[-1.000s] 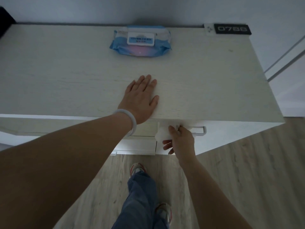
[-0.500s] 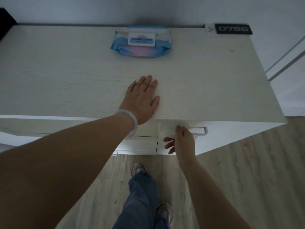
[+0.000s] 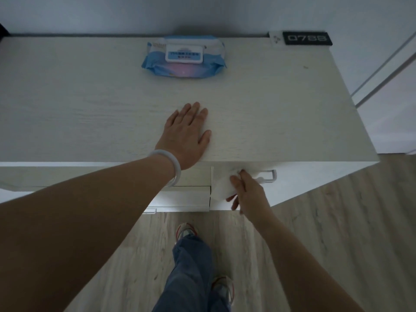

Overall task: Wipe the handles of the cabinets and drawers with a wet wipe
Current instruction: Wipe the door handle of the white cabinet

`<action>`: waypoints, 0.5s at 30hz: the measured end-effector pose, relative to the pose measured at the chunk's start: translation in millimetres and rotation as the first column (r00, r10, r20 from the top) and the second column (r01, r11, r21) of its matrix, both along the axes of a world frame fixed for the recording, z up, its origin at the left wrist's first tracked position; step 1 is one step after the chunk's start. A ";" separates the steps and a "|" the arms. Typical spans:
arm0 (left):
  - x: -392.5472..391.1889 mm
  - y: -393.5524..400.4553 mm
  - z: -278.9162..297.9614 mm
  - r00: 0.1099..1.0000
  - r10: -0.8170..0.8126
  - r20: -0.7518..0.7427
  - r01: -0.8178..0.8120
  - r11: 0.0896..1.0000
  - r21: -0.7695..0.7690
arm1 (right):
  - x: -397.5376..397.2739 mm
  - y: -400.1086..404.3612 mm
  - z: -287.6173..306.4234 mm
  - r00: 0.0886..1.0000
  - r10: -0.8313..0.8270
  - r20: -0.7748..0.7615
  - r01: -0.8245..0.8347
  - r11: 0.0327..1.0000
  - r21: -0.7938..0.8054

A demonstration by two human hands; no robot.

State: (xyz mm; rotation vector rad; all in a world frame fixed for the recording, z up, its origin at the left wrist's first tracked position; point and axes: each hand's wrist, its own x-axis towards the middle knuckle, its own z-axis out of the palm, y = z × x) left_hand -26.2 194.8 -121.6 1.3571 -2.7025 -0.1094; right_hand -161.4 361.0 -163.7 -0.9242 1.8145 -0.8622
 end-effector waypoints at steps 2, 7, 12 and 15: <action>0.1 0.3 -0.1 1.000 0.001 -0.005 -0.001 1.000 -0.003 | -29.7 9.8 3.0 0.974 0.160 -0.162 -0.156 0.987 0.039; 0.1 -0.1 0.2 1.000 -0.006 -0.009 0.006 1.000 -0.006 | -85.6 19.0 5.0 0.910 0.232 -0.343 -0.225 0.972 0.061; -0.1 0.8 0.2 1.000 0.001 -0.010 -0.001 1.000 -0.003 | -51.3 19.0 -3.1 0.986 0.116 -0.121 -0.121 0.992 -0.034; 0.2 0.8 0.1 1.000 0.001 -0.011 -0.001 1.000 -0.009 | -67.5 15.5 -1.0 0.938 0.242 -0.249 -0.245 0.969 0.022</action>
